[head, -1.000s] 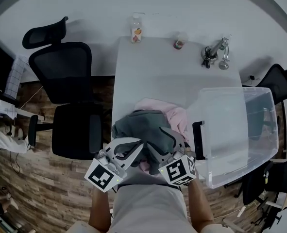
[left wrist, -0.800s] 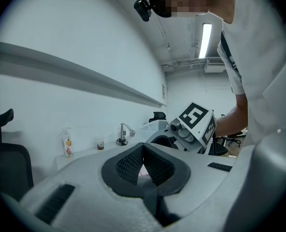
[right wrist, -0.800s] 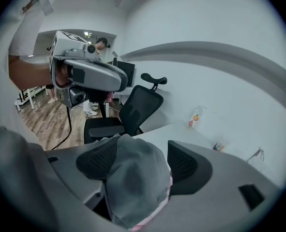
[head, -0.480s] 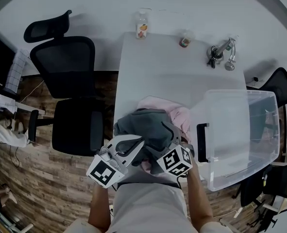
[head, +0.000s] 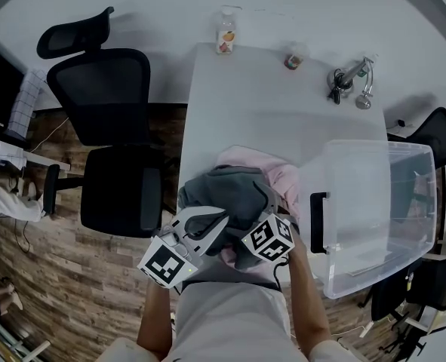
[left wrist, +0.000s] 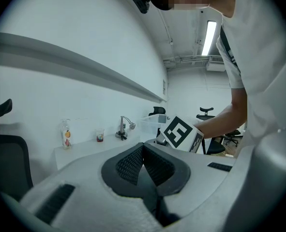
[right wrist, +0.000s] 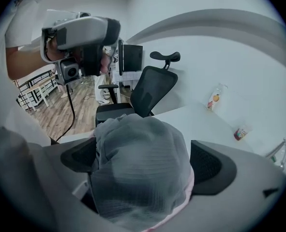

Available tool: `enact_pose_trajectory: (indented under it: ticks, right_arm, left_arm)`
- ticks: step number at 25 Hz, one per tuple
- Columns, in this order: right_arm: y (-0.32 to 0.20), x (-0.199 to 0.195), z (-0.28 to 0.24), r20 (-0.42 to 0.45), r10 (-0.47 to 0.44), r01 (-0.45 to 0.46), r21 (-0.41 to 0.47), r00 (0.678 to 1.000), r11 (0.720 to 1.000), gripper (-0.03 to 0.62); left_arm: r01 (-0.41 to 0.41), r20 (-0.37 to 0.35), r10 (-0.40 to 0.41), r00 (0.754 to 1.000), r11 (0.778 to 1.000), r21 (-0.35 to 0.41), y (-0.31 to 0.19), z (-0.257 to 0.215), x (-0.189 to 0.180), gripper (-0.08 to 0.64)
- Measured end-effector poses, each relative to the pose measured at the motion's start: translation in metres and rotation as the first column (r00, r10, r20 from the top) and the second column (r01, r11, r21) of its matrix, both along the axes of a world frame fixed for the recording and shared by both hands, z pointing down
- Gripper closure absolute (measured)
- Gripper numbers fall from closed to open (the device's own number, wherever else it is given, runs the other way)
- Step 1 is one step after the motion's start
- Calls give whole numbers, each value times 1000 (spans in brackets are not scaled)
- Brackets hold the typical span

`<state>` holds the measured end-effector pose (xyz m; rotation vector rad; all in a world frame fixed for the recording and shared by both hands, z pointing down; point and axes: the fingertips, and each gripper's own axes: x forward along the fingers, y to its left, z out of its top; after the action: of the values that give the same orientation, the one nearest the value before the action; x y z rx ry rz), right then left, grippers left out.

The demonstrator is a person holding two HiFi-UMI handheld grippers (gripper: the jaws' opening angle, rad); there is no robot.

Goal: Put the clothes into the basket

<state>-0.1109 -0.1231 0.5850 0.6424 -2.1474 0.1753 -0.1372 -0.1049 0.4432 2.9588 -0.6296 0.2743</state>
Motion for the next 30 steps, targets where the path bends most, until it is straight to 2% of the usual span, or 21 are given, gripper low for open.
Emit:
enact_pose_trajectory:
  ticks: [4,7,11,14,24,26,28,30]
  right_arm:
    - [-8,4,17,-30,-5,4,-23,1000,1000,17]
    - [-11,3,27,-12,-5,4,-51,1000,999,17]
    - [-13,2,39,14,0,1,-89,1000,996,16]
    - [-12,-1,48,15,1,1,-115,1000,993,15]
    - [-9,-7,79,-7,11,-12,-181,1000,983,20]
    - [-6,-7,80,-3,10,-11,-197,1000,980,48]
    - [-3,-7,80,-6,9,-10,-212,1000,977,126]
    - [0,-7,78,-14,8,-11,-215,1000,977,172]
  left_arm:
    - [-31,26,30,999,999,31,-1,6,1,557]
    - [-8,11,8,1000,1000,-7,-3,7,0,555]
    - [-9,17,9,1000,1000,-21,-6,13,0,556]
    - [-31,34,31,999,1000,-4,-6,19,1,557]
    - [-28,39,29,999,999,-25,-7,23,1,556]
    - [-29,42,29,999,999,-23,-6,24,1,557]
    - [-15,36,16,999,999,-42,-6,24,1,556]
    - [-8,33,10,999,999,-54,-6,24,1,556]
